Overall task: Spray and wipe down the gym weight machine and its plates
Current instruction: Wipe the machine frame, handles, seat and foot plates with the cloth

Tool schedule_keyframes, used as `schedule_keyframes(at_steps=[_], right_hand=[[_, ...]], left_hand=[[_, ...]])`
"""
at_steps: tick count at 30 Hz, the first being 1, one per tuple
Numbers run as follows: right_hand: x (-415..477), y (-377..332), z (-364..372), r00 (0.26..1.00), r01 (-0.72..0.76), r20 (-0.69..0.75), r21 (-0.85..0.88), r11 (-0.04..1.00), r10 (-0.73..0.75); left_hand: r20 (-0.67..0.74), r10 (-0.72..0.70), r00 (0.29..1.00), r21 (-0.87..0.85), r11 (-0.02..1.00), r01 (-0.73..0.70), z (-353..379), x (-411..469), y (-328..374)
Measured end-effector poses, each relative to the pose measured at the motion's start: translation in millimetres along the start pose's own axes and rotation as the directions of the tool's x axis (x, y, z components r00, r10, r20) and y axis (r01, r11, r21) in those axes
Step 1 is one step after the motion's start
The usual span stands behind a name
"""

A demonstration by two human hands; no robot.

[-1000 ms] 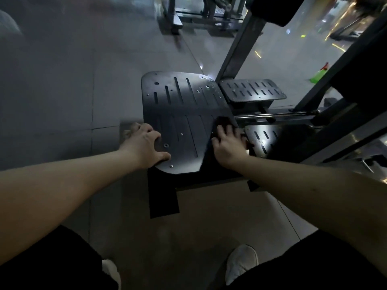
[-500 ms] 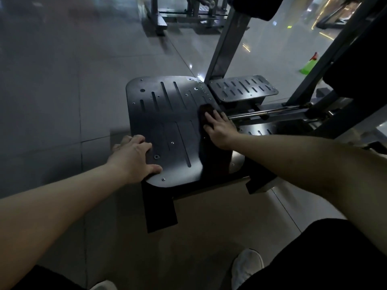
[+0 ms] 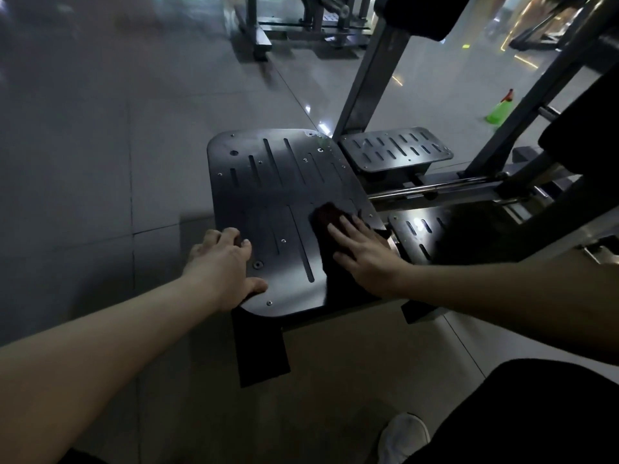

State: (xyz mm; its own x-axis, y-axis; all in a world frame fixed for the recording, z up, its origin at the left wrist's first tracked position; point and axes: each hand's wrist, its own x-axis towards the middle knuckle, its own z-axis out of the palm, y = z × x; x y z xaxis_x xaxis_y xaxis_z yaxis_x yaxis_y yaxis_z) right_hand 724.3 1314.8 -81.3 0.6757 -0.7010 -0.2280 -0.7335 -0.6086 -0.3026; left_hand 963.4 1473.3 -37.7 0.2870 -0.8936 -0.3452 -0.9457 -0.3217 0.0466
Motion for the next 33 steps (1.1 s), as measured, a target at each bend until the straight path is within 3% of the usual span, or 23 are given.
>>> schedule_keyframes(at_steps=[3, 9, 12, 17, 21, 24, 26, 29, 33], right_hand=[[8.7, 22.1, -6.6, 0.999, 0.026, 0.019, -0.025, 0.999, -0.025], [100.9, 3.1, -24.5, 0.952, -0.291, -0.087, 0.038, 0.956, 0.293], [87.8, -39.7, -3.0, 0.981, -0.155, -0.120, -0.016, 0.988, 0.152], [-7.7, -66.0, 32.6, 0.993, 0.068, -0.102, 0.009, 0.998, -0.067], [-77.1, -64.9, 9.1, 0.995, 0.055, 0.070, 0.121, 0.991, -0.064], [-105.5, -75.2, -31.9, 0.999, 0.025, -0.032, 0.246, 0.969, -0.018], [-114.5, -84.0, -54.1, 0.995, 0.040, -0.103, 0.406, 0.913, 0.002], [-121.2, -98.2, -72.2, 0.985, 0.024, -0.153, 0.595, 0.803, 0.085], [-130.1, -117.4, -78.2, 0.978, 0.063, -0.171, 0.796, 0.602, 0.123]], left_hand=[[0.002, 0.003, 1.000, -0.009, 1.000, -0.003, -0.9, 2.2, -1.8], [0.016, -0.015, 1.000, -0.042, 0.999, 0.015, -1.9, 7.6, -3.7], [0.014, -0.022, 1.000, -0.053, 0.998, 0.023, 0.5, 8.4, -5.7], [0.010, -0.023, 1.000, -0.033, 0.999, 0.024, 0.2, 10.6, -5.1], [-0.022, -0.022, 1.000, -0.007, 1.000, 0.022, -4.3, -1.3, -0.1], [-0.080, 0.054, 0.995, -0.054, 0.997, -0.059, -9.5, -15.1, 3.1], [-0.120, 0.135, 0.984, -0.200, 0.967, -0.158, -22.0, -29.0, 7.9], [-0.179, 0.260, 0.949, -0.445, 0.839, -0.313, -45.4, -59.2, 21.8], [-0.247, 0.255, 0.935, -0.581, 0.733, -0.354, -61.5, -97.2, 30.4]])
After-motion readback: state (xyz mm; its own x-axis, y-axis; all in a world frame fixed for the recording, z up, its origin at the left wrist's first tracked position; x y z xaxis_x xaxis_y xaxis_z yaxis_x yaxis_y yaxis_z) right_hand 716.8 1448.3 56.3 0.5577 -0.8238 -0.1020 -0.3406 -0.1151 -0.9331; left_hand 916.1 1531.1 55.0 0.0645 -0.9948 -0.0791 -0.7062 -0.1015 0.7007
